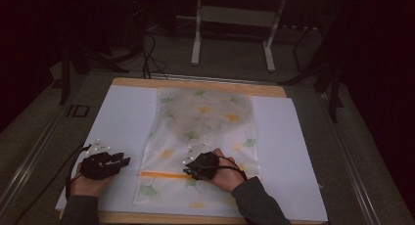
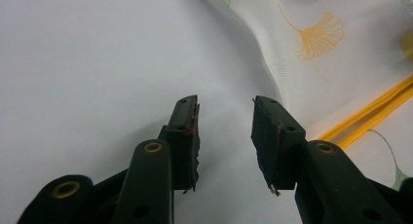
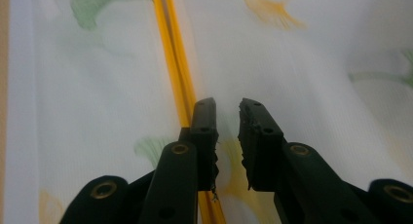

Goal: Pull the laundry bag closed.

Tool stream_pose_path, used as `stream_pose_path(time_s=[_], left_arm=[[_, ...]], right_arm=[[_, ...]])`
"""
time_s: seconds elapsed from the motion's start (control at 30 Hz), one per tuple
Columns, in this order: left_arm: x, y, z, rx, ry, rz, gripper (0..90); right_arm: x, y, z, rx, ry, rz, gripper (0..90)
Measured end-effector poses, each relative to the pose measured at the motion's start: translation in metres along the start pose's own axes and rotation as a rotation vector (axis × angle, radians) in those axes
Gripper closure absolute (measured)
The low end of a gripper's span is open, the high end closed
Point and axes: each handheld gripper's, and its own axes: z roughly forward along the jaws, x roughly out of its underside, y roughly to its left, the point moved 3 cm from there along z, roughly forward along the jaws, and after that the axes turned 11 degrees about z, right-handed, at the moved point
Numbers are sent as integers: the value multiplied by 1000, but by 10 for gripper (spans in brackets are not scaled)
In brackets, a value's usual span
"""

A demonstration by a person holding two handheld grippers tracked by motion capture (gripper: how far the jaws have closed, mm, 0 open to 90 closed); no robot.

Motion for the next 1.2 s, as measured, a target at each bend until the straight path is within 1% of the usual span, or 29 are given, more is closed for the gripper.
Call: stream_pose_path(time_s=[0.17, 0.3, 0.37, 0.4, 0.47, 0.53, 0.67, 0.73, 0.83, 1.0, 1.03, 1.2], left_arm=[[0, 1, 0, -2, -6, -8, 628], [0, 2, -1, -4, -4, -4, 628], [0, 2, 0, -8, -2, -2, 628], [0, 2, 0, -9, -1, 0, 628], [0, 2, 0, -10, -1, 0, 628], [0, 2, -1, -11, -2, 2, 629], [-1, 2, -1, -12, -3, 5, 631], [-1, 2, -1, -11, -3, 5, 631], [-1, 2, -1, -11, -1, 6, 632], [0, 4, -3, -12, -7, -1, 635], [0, 4, -3, -13, -8, -3, 635], [0, 5, -4, -13, -6, -2, 636]], right_arm=[[-16, 9, 10, -22, -17, -25, 775], [-21, 13, 14, -27, -17, -30, 775], [-29, 17, 20, -33, -20, -47, 773], [-33, 19, 24, -33, -26, -44, 774], [-35, 20, 26, -35, -24, -46, 774], [-39, 24, 33, -42, -21, -50, 775], [-44, 29, 37, -49, -23, -56, 778], [-48, 32, 40, -56, -28, -56, 781], [-57, 37, 47, -64, -33, -68, 788], [-64, 40, 53, -65, -35, -65, 804], [-68, 41, 56, -64, -33, -71, 806], [-73, 43, 61, -72, -34, -71, 806]])
